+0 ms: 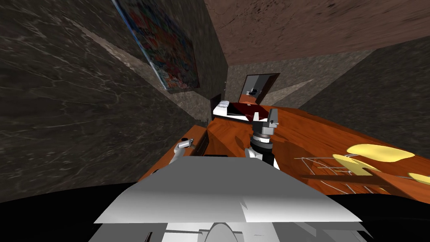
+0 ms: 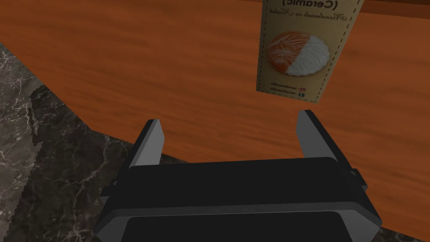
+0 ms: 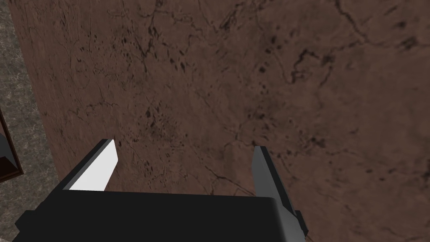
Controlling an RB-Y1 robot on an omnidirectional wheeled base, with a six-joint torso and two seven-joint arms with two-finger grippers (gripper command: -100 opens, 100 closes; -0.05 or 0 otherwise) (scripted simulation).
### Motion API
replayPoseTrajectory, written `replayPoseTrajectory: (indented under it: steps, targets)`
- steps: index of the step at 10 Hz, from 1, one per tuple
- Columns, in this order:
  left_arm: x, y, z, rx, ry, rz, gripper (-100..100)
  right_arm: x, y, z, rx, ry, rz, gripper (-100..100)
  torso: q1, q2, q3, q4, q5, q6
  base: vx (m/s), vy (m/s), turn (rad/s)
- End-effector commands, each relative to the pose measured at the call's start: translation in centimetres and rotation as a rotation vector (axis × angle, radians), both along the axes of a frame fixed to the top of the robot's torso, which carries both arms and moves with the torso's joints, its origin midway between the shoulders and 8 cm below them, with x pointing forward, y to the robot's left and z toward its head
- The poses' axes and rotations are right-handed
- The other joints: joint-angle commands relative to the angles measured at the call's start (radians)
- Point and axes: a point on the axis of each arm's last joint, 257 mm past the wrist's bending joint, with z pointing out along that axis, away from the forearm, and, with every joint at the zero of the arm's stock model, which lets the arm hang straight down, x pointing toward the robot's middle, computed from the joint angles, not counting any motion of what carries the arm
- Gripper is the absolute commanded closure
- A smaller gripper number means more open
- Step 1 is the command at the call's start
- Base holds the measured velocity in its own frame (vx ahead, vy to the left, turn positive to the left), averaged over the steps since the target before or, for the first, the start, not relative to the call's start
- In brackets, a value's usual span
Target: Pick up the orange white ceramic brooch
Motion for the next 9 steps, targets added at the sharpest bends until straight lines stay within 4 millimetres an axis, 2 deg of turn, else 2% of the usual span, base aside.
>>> replayPoseTrajectory:
  steps: [1,9]
  targets:
    - [-1.0,-0.3,-0.9,-0.02,0.066,-0.012,-100,0.0,0.0,0.0,0.0,0.0,0.0,0,0.0,0.0,0.0,0.0,0.0,0.0,0.018,0.017,-0.041]
    - [-5.4,-2.0,-3.6,-0.103,0.285,-0.047,-100,0.0,0.0,0.0,0.0,0.0,0.0,0,0.0,0.0,0.0,0.0,0.0,0.0,0.017,0.014,-0.03]
